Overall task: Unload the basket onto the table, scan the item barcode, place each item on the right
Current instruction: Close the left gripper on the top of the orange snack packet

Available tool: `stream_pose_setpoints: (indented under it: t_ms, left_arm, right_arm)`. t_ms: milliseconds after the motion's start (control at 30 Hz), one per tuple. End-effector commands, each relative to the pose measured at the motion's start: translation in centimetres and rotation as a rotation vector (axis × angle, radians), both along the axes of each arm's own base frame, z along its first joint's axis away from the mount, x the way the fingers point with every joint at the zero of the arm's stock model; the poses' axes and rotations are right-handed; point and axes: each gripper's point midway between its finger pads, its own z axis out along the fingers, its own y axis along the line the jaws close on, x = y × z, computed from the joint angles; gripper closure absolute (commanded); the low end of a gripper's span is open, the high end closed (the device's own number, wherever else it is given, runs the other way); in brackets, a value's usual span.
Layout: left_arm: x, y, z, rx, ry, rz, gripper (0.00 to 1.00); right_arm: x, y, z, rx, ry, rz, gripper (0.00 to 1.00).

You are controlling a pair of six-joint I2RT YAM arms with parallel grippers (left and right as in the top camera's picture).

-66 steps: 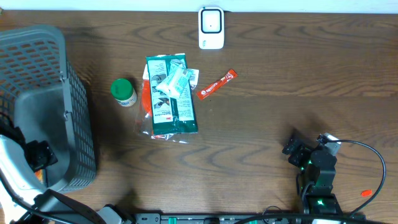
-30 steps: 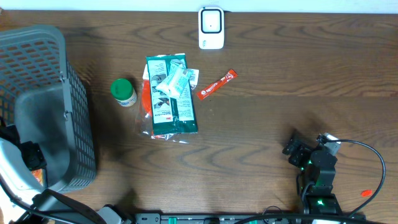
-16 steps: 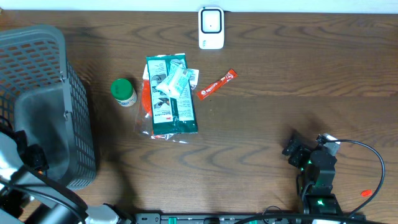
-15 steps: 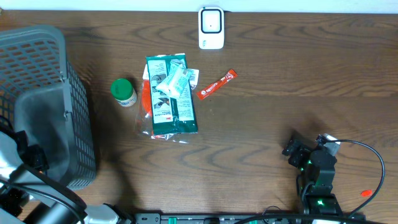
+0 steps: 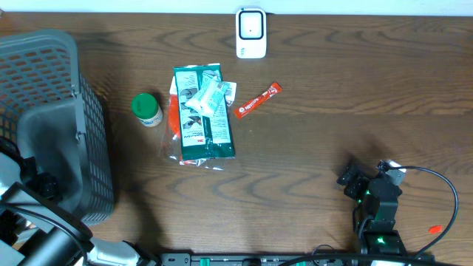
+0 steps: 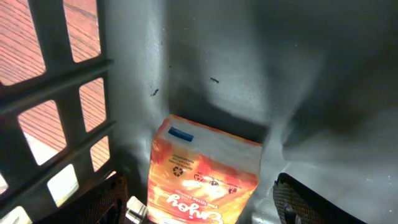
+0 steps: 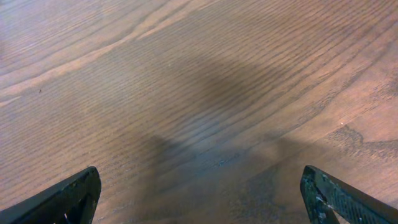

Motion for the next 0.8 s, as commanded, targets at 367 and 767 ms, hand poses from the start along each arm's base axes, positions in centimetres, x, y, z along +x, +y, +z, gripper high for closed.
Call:
stream_pose_setpoints:
  t_ms: [367,767]
  left_arm:
    - [-2.3,1.1,-0.3,-0.008,0.02,0.052,0.3]
    - [-1.4,0.9,-0.7,-0.047,-0.058,0.058,0.3]
  right_arm:
    - [-0.2,-0.6,0.0,-0.052,0.012,-0.011,0.01]
    - [-0.2,-0.6,0.0,-0.052,0.012,-0.012,0.01]
